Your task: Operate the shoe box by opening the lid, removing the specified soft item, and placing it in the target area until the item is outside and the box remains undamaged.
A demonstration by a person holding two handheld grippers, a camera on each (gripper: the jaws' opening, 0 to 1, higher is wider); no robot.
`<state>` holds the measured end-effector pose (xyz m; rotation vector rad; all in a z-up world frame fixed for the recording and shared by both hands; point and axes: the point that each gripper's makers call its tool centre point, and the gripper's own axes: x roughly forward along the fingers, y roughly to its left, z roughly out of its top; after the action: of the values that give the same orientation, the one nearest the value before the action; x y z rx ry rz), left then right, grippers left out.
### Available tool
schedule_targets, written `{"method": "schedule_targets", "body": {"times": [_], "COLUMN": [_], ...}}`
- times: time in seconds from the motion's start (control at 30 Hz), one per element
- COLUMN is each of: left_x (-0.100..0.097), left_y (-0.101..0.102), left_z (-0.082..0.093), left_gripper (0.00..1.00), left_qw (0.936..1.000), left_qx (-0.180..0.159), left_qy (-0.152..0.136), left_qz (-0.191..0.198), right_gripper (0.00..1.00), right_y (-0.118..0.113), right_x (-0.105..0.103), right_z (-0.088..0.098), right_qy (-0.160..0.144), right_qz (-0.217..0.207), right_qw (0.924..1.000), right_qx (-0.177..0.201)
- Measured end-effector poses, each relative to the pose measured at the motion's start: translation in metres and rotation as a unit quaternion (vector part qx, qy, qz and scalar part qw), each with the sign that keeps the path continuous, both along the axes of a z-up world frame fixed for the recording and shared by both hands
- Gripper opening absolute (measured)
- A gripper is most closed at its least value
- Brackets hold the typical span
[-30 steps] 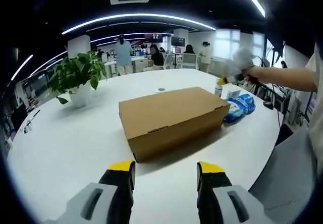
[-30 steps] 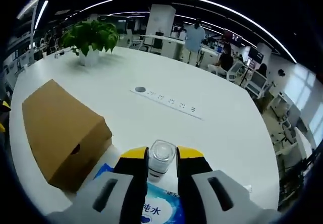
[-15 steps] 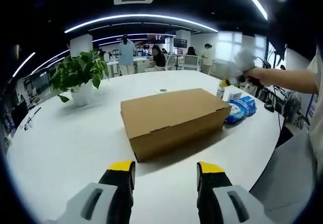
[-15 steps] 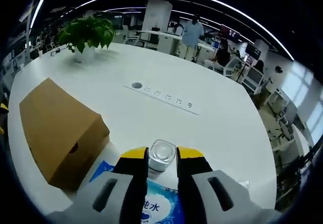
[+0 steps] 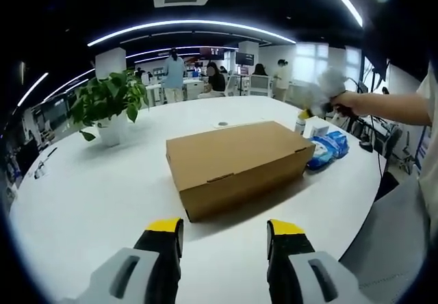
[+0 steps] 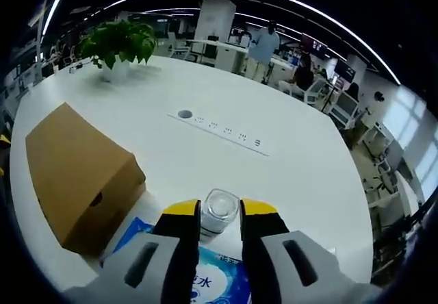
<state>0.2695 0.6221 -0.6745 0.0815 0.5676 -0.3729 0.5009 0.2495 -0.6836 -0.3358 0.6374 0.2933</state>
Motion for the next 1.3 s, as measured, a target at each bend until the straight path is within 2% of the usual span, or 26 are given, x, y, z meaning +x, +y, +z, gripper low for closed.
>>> {"method": "schedule_targets", "body": {"times": [0.37,0.7,0.83,1.03,1.3], "left_x": [0.000,0.002,0.004,0.004,0.000], "left_y": [0.003,0.004,0.004,0.002,0.001], "left_z": [0.002,0.002,0.004,0.007,0.015], "left_gripper": [0.50,0.52,0.54,0.57,0.66], "left_qw": [1.0000,1.0000,1.0000,1.0000,0.9999], "left_qx": [0.003,0.002,0.001,0.001,0.005], "left_qy": [-0.001,0.003,0.002,-0.003,-0.012], "left_qz": [0.002,0.001,0.003,0.004,0.008], "right_gripper": [0.23,0.34,0.39,0.47,0.58], "right_y": [0.000,0.006,0.007,0.005,-0.003], "right_x": [0.002,-0.001,-0.004,-0.021,-0.065], "right_z": [-0.004,0.000,0.006,0.016,0.023], "right_qy": [0.005,-0.003,-0.008,-0.024,-0.029], "right_qz": [0.009,0.024,0.030,0.048,0.074], "right_qw": [0.9999,0.9997,0.9994,0.9981,0.9957], "right_qx": [-0.005,0.003,0.018,0.029,0.048]}}
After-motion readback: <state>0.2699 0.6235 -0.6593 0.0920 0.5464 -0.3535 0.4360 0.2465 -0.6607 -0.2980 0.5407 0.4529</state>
